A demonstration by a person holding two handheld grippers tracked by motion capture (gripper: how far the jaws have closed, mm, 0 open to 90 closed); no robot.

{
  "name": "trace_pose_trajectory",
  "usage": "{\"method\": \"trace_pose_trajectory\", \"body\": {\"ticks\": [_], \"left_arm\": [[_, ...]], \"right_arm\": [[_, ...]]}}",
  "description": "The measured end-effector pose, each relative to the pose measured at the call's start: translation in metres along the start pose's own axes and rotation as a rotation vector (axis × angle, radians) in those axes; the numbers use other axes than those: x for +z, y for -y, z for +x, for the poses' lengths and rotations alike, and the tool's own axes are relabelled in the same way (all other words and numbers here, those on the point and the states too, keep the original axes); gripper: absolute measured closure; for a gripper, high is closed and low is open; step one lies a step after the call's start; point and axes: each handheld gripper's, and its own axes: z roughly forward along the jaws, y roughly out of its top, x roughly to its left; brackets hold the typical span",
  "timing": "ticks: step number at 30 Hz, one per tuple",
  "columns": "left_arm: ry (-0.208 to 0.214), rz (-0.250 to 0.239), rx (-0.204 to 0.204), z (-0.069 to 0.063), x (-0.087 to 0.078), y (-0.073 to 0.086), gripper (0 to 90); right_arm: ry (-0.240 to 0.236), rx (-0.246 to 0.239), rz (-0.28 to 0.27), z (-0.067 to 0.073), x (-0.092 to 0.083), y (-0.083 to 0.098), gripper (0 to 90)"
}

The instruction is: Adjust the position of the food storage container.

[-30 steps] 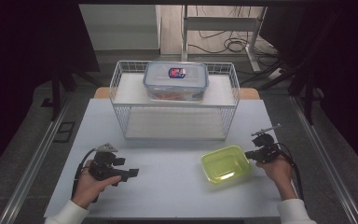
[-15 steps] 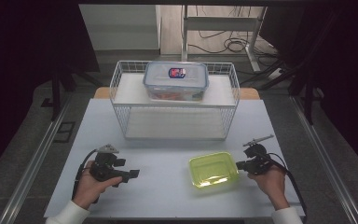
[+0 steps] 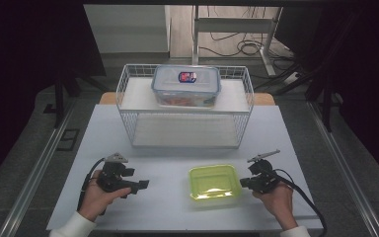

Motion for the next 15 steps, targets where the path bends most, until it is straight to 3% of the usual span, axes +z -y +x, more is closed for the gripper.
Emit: {"method": "trace_pose_trajectory", "body": {"ticks": [15], "left_arm": [[-0.002,0.012,0.004,-0.001,0.005,-0.001,20.1]], "right_arm": [[-0.115,0.04,-0.042,0.012,0.013,-0.003,89.7]]}}
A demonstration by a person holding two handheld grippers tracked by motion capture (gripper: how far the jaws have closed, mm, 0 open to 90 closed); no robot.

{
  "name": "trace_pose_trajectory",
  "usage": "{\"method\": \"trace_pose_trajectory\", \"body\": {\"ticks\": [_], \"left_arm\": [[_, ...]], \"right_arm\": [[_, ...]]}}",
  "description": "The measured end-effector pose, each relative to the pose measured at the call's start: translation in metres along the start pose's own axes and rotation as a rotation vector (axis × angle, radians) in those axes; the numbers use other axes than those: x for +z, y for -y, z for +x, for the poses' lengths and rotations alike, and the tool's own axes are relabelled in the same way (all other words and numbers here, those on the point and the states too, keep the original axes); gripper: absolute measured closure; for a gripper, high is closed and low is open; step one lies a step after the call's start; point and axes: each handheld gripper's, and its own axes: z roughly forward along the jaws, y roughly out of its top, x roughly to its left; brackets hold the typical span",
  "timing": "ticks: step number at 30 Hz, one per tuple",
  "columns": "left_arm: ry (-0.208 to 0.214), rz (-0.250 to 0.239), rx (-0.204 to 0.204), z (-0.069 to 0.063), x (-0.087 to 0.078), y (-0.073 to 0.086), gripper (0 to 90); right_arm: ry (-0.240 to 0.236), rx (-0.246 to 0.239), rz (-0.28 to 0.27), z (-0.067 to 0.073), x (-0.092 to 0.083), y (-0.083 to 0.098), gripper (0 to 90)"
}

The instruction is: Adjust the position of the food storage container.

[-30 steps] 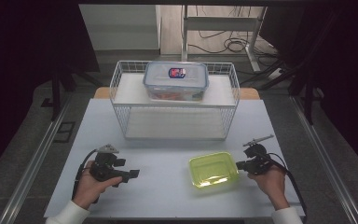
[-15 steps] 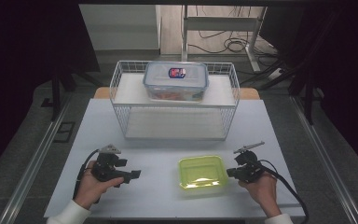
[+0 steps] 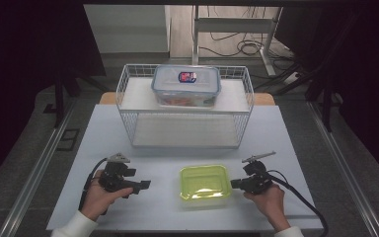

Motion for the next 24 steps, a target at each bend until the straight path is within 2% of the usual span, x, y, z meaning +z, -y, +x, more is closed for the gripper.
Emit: {"method": "trace_pose_trajectory", "body": {"ticks": [2,4,6,18,21,24], "left_arm": [[-0.001,-0.001,0.001,0.0,0.0,0.0,20.1],[-0.002,-0.001,0.001,-0.001,0.0,0.001,20.2],[-0.002,0.0,0.003,-0.001,0.0,0.001,20.2],[-0.001,0.002,-0.005,-0.001,0.002,0.001,20.0],[-0.004,0.0,-0.009,0.0,0.003,0.001,20.0],[-0.026,-0.035,-0.017,-0.001,0.0,0.0,20.5]], "right_arm": [[0.011,-0.025,0.002,0.007,0.003,-0.003,89.7],[-0.02,-0.022,0.0,0.01,0.005,-0.004,89.7],[0.004,-0.04,0.012,0.013,0.008,-0.005,89.7],[-0.031,-0.06,-0.002,0.02,0.017,-0.006,89.7],[-0.008,-0.067,-0.019,0.019,0.011,-0.006,89.6],[0.033,-0.082,-0.043,0.016,0.001,-0.004,89.5]]}}
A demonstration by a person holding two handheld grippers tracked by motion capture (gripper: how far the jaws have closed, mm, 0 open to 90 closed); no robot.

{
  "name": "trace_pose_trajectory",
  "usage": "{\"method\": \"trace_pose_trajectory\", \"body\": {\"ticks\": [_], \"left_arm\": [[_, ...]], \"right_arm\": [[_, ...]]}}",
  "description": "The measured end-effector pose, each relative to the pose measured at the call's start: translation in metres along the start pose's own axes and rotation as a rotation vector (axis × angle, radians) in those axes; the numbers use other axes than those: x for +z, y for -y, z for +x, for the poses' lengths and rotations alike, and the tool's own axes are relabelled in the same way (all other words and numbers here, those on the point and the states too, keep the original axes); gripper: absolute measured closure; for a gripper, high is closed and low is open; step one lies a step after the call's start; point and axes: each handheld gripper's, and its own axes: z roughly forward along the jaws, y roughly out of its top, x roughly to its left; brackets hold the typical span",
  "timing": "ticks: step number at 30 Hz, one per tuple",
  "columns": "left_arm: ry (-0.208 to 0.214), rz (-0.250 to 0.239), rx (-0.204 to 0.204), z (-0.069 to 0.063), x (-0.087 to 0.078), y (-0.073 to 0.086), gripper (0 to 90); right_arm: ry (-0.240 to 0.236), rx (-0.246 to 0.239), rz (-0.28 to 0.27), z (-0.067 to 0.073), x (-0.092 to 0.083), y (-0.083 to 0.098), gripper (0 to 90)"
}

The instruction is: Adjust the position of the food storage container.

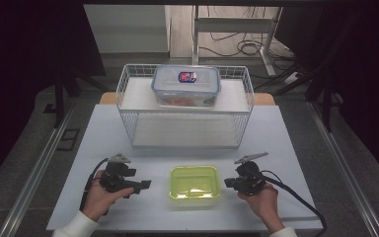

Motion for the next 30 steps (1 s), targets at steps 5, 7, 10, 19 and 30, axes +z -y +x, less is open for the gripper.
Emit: {"method": "trace_pose_trajectory", "body": {"ticks": [5,7,10,19,30], "left_arm": [[0.01,-0.055,-0.036,-0.002,-0.008,-0.002,20.6],[0.032,-0.067,-0.048,-0.004,-0.01,-0.002,20.6],[0.051,-0.07,-0.05,-0.008,-0.01,-0.001,20.4],[0.13,-0.08,-0.097,-0.016,-0.008,0.003,20.2],[0.162,-0.086,-0.135,-0.016,-0.001,0.004,20.2]], "right_arm": [[-0.015,-0.015,-0.089,0.0,-0.019,0.002,81.7],[-0.047,-0.018,-0.121,0.002,-0.026,0.004,75.3],[-0.094,-0.026,-0.147,0.004,-0.031,0.007,62.8],[-0.218,0.065,-0.217,0.002,-0.033,0.014,47.9],[-0.213,0.115,-0.255,-0.012,-0.037,0.02,46.4]]}}
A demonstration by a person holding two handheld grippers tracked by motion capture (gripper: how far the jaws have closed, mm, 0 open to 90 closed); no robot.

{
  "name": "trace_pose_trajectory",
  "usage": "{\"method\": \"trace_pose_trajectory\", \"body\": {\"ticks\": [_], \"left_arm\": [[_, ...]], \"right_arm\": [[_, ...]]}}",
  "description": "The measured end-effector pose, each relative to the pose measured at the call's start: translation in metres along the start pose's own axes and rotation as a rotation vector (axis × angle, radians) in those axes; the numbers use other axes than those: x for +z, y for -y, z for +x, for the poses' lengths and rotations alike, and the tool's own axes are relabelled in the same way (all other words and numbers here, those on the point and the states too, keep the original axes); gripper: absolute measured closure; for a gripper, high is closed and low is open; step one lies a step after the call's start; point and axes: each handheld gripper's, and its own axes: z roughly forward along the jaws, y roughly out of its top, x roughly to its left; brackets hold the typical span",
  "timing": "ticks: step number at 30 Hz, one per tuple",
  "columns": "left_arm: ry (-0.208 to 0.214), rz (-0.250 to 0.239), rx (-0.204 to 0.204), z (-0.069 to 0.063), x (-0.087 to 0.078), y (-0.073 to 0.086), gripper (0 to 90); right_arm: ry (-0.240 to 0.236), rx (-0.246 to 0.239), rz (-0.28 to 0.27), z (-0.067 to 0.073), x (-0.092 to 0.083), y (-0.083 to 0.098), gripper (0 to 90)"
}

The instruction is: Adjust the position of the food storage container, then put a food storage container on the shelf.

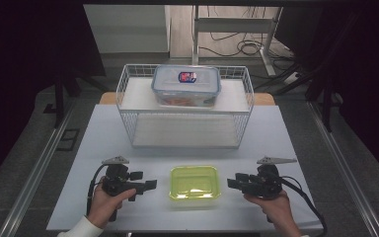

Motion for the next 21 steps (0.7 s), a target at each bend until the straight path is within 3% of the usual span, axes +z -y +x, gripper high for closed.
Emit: {"method": "trace_pose_trajectory", "body": {"ticks": [12,21], "left_arm": [[0.057,-0.008,-0.059,-0.005,0.013,-0.002,20.3],[0.101,-0.008,-0.147,0.002,0.027,-0.004,23.1]], "right_arm": [[-0.053,0.03,0.004,-0.002,0.014,0.0,44.0],[-0.064,0.073,0.049,-0.009,0.03,-0.002,44.0]]}}
